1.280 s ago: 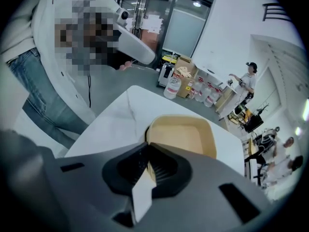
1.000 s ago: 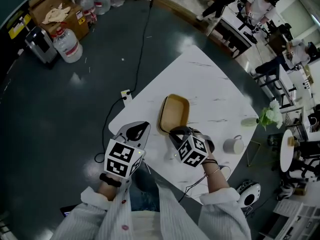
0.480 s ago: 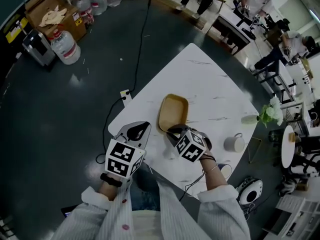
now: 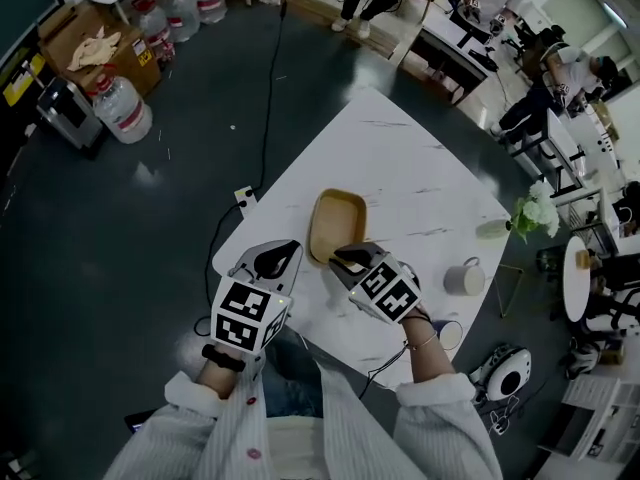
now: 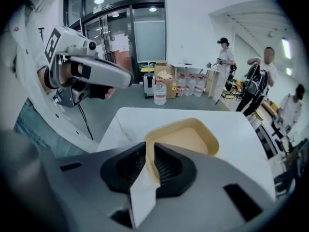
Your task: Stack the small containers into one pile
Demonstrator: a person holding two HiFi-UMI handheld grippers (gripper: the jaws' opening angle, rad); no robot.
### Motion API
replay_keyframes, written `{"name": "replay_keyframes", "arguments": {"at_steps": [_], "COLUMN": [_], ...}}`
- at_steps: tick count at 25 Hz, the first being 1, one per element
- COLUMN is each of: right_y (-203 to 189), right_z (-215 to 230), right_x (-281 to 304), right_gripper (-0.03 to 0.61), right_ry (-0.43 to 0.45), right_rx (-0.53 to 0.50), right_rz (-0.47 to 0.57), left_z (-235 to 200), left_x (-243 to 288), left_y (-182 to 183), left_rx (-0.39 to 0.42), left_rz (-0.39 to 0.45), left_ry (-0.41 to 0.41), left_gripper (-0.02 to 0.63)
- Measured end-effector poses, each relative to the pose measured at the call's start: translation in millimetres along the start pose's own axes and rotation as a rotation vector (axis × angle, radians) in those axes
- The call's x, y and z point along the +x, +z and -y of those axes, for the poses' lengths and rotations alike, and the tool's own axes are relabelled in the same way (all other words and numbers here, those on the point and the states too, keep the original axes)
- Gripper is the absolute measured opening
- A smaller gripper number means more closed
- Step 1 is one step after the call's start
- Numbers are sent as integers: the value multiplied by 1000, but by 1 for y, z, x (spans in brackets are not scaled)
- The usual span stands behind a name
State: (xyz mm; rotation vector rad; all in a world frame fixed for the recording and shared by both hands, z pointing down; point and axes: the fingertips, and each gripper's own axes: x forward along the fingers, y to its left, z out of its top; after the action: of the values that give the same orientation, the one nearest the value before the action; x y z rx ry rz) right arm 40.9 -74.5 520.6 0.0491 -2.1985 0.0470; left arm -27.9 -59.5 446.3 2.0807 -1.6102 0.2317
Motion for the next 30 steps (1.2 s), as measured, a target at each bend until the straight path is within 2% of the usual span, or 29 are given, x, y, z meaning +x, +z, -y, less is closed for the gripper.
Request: {"name": "replay_keyframes", "arguments": {"at_steps": [6,12,17,26,30], "right_y": [31,67,85,121,139], "right_z": [-1,-3,-6,-25,-29], "right_x": [-33,-81,-116,-151,-157], "right_gripper": [54,54,51,20,12], "right_ry": [-48,-99,-169,-244,-276], "right_rx": [96,275,378,383,381], "right_rz": [141,404,560,681,696], "left_z": [19,44,57,63,57], "left_x": [3,2,-9,-40,-50], "left_y": [17,40,59,88,104], "left_rx": [47,67,63,59,77], "left_rz": [19,71,122,183,199], "left_ry": [-43,-100,-131,-171,-192], "left_gripper": [23,23,23,23,23]}}
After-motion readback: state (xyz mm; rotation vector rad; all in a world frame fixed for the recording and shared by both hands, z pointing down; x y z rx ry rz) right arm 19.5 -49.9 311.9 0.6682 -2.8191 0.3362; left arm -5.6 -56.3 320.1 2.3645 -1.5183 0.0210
